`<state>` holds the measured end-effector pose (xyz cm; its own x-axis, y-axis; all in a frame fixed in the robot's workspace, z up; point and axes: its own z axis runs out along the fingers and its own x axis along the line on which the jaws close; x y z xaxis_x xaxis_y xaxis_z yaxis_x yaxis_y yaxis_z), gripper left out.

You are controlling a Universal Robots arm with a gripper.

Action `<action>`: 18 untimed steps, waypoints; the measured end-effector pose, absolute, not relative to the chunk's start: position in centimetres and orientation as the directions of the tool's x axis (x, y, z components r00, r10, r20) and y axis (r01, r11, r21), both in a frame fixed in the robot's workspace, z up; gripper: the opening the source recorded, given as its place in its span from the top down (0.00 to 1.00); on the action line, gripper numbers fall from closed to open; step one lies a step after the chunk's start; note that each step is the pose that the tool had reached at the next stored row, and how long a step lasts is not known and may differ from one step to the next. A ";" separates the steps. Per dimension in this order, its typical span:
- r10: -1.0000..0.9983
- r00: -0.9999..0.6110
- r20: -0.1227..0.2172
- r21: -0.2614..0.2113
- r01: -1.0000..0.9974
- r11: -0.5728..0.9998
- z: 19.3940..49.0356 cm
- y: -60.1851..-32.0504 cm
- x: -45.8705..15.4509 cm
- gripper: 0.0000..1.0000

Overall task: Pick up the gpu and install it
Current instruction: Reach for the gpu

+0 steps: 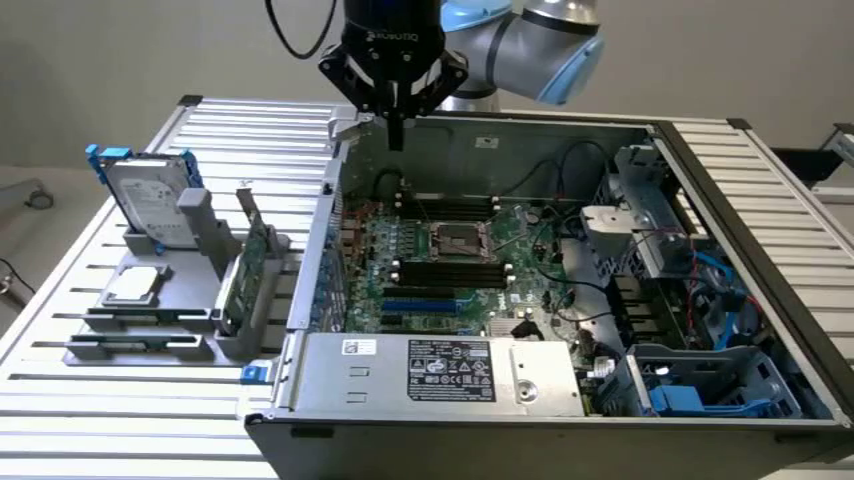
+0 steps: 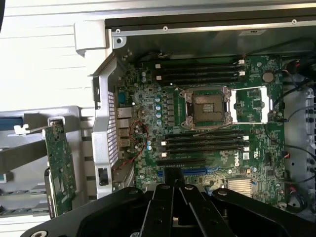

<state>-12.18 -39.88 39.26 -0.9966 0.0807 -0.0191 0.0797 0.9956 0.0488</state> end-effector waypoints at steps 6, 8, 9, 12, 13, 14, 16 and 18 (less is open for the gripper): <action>0.081 -0.997 -0.015 0.048 0.080 0.996 39.2 -39.9 -14.7 0.89; 0.081 -0.997 -0.014 0.048 0.080 0.996 39.2 -39.9 -15.6 0.89; 0.081 -0.997 -0.013 0.048 0.080 0.996 39.2 -39.9 -16.1 0.89; 0.081 -0.997 -0.010 0.048 0.080 0.996 39.2 -39.8 -17.4 0.89; 0.081 -0.997 -0.008 0.048 0.080 0.996 39.2 -39.8 -17.9 0.89; 0.081 -0.997 -0.007 0.048 0.080 0.996 39.2 -39.8 -18.3 0.89; 0.081 -0.997 -0.004 0.048 0.081 0.996 39.2 -39.8 -19.3 0.89; 0.081 -0.997 -0.001 0.047 0.081 0.996 39.1 -39.8 -20.1 0.89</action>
<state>-20.14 -39.82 39.15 -0.9967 0.0808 -0.0006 0.0807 0.9956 0.0472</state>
